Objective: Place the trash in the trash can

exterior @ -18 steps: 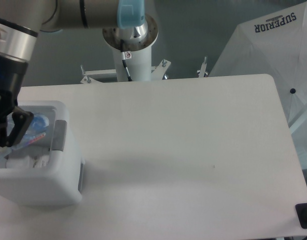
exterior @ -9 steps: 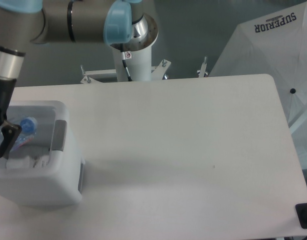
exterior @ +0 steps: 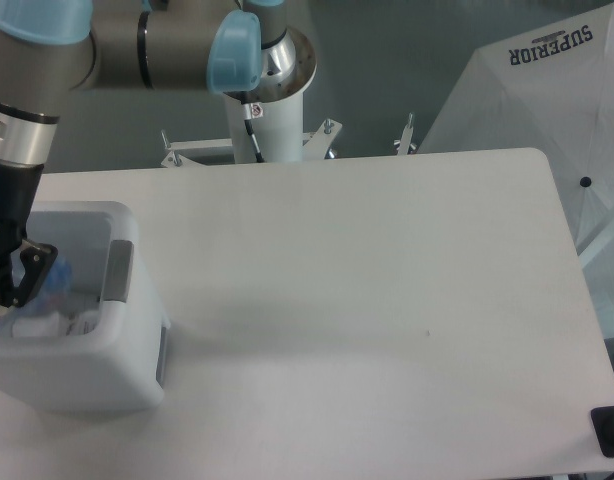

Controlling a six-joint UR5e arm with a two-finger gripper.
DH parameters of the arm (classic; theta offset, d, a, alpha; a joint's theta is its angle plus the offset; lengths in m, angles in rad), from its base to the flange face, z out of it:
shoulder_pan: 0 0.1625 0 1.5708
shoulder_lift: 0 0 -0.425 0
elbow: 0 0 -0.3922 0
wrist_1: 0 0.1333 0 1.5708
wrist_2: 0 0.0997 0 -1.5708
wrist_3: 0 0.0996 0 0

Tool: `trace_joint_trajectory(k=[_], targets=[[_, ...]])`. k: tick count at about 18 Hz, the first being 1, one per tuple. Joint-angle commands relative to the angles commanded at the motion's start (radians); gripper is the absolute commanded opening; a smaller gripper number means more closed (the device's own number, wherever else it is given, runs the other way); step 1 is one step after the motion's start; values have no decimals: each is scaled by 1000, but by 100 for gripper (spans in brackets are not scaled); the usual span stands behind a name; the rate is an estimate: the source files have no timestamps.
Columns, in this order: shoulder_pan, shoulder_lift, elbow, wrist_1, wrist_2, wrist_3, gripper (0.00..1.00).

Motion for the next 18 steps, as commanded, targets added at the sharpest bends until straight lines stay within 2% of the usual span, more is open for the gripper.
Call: trace_joint_trajectory(k=[4,5,6,11,18], targets=[[6,8,-12,0,0,8,80],[14,11,-9,0,0,11,93],[43,24,-11,0,2,14,100],[173,54,-18,2,18,107,100],[340,43,11,-3,11,170,100]])
